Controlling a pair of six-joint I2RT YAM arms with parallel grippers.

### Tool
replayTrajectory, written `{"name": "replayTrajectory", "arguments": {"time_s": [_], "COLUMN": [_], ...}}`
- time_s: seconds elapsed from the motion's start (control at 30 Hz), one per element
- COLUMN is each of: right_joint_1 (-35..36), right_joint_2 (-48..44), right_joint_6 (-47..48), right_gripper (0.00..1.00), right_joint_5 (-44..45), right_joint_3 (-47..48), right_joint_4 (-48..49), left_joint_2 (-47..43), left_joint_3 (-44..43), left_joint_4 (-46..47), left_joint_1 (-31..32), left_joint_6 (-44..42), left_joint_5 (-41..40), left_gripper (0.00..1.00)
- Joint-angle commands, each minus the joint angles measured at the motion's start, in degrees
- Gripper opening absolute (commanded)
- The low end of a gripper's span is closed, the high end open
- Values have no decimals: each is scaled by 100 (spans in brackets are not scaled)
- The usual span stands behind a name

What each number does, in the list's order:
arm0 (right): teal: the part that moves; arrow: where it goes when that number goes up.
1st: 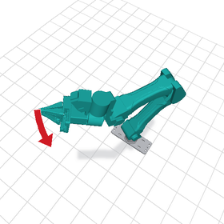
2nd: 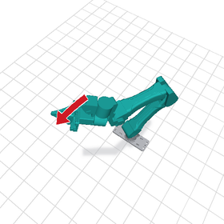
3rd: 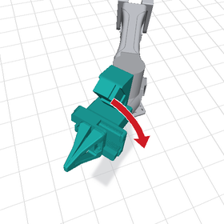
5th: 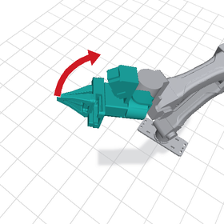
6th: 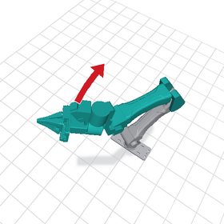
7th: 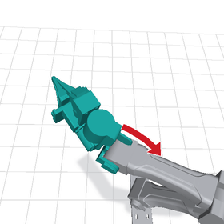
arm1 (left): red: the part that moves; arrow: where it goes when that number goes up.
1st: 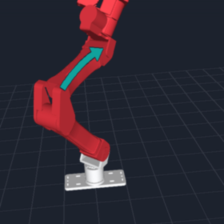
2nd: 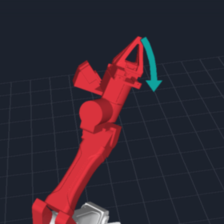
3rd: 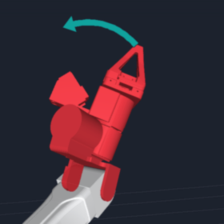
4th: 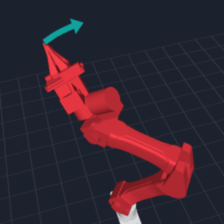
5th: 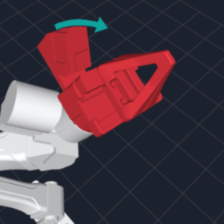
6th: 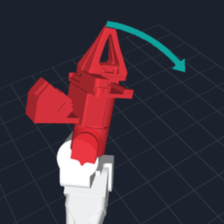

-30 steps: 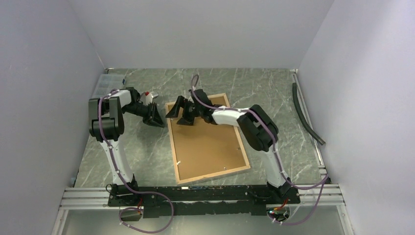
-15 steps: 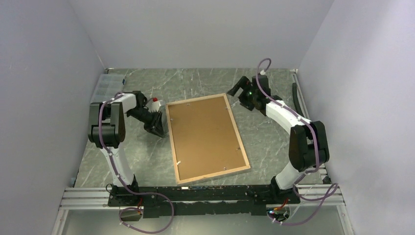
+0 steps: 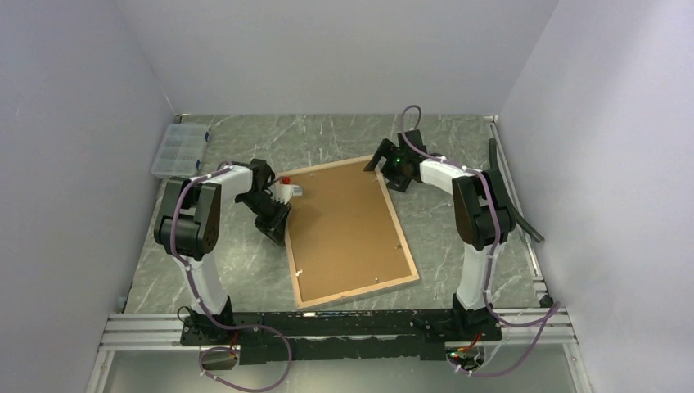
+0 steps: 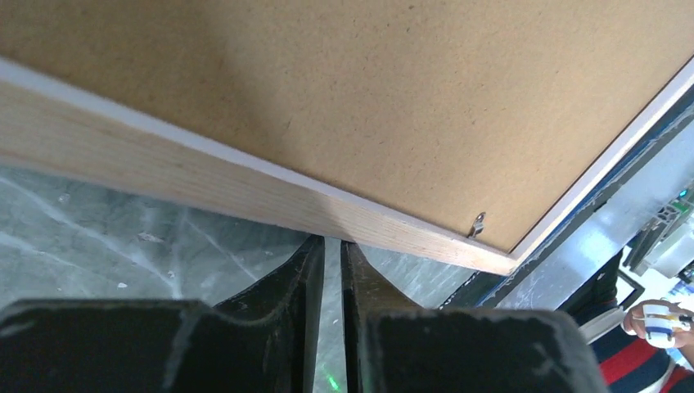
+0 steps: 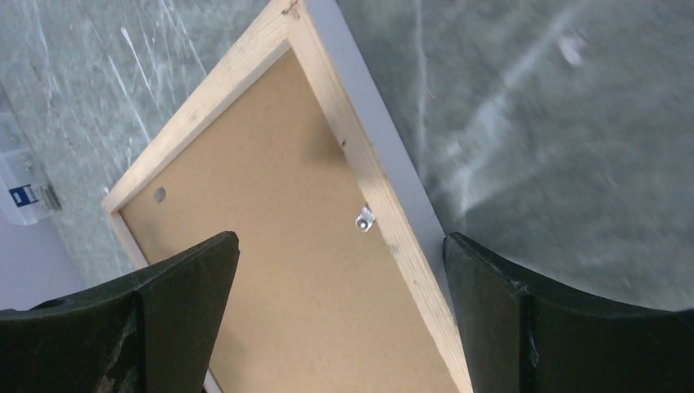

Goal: Put the photo into the frame

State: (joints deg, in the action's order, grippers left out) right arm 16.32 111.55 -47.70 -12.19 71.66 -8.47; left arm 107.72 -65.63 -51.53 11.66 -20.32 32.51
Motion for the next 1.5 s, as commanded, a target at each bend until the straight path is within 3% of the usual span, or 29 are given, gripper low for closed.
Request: {"name": "replayTrajectory", "arguments": {"time_s": [0.0, 0.27, 0.43, 0.57, 0.63, 0.83, 0.97, 1.1, 1.23, 1.47], "right_joint_1": [376, 1071, 1119, 843, 704, 436, 317, 268, 184, 165], "right_joint_2": [595, 1996, 2300, 1833, 1628, 848, -160, -1331, -2615, -4261], "right_joint_6": [-113, -38, 214, 229, 333, 682, 571, 428, 116, -403], "right_gripper": [99, 97, 98, 100, 100, 100, 100, 100, 100, 100], "right_joint_5": [-358, -962, -1050, -977, -905, -104, 637, 1098, 998, 313], "right_joint_3": [868, 3421, 4057, 3389, 3167, 2766, 1832, 686, -770, -2986], "right_joint_4": [84, -630, -1002, -716, -689, -1127, -1353, -1565, -1651, -1747], "left_joint_2": [60, 659, 631, 239, -33, -594, -122, 628, 1397, 1846], "left_joint_3": [-180, -782, -945, -830, -838, -1569, -2483, -3171, -3512, -3107], "left_joint_4": [294, 430, 43, -510, -995, -1930, -1892, -1272, -924, -405], "left_joint_1": [375, 1270, 1646, 1567, 1414, 210, -826, -1532, -1744, -1770], "left_joint_6": [198, 740, 454, -56, -375, -1226, -1143, -693, -466, -279], "left_joint_5": [-42, 353, 923, 1086, 1199, 1332, 1224, 913, 673, 693], "left_gripper": [18, 19, 42, 56, 74, 78, 78, 72, 64, 46]}}
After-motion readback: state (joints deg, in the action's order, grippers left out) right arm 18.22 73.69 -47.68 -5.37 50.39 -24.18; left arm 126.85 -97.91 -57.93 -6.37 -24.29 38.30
